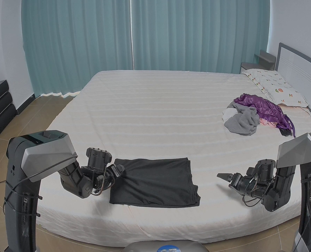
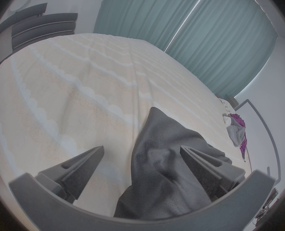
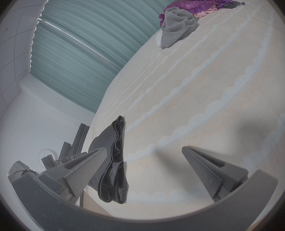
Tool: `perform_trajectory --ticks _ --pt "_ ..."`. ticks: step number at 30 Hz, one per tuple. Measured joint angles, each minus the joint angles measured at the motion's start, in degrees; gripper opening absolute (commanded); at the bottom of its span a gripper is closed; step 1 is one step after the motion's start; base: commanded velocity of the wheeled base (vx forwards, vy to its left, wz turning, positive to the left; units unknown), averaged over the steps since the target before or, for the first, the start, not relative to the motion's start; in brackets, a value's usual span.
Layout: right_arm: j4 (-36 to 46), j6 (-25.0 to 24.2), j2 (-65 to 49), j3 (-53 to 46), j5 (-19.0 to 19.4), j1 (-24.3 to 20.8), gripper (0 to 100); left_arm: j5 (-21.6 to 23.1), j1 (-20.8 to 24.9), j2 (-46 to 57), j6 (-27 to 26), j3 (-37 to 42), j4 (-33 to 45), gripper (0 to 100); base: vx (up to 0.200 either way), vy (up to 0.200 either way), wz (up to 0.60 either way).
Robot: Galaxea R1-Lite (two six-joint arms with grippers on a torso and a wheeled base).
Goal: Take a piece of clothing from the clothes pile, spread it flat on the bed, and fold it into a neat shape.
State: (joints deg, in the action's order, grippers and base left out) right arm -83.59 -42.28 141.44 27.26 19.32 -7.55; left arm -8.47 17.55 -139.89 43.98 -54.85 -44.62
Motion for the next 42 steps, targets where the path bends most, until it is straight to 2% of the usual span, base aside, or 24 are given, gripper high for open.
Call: perform_trajectory --ticks 10,15,22,26,31,42 --pt "0.0 -0.5 -0.2 0.3 0.1 0.3 100 0.5 -1.9 3.1 1.0 0.6 0.1 100 0.0 0.0 0.0" --pt "-0.2 -0.9 -1.5 0.4 -0.5 0.4 100 1.5 -3.6 6.1 3.7 1.2 0.1 100 0.0 0.0 0.0" --pt "-0.4 -0.9 -8.0 -1.3 -1.6 1.6 100 2.1 -5.2 11.5 4.4 2.3 0.0 100 0.0 0.0 0.0" --pt "-0.5 0.7 -13.9 -2.9 -3.0 3.0 100 1.5 -5.4 16.8 4.0 4.1 -1.1 100 0.0 0.0 0.0" --pt "-0.7 5.5 -22.8 -5.3 -4.8 4.8 100 0.1 -5.3 27.6 1.5 8.3 -5.4 100 0.0 0.0 0.0" --pt "-2.4 13.7 -46.9 -13.9 -6.2 6.5 100 -7.2 -4.9 48.8 -10.6 19.8 -11.2 100 0.0 0.0 0.0"
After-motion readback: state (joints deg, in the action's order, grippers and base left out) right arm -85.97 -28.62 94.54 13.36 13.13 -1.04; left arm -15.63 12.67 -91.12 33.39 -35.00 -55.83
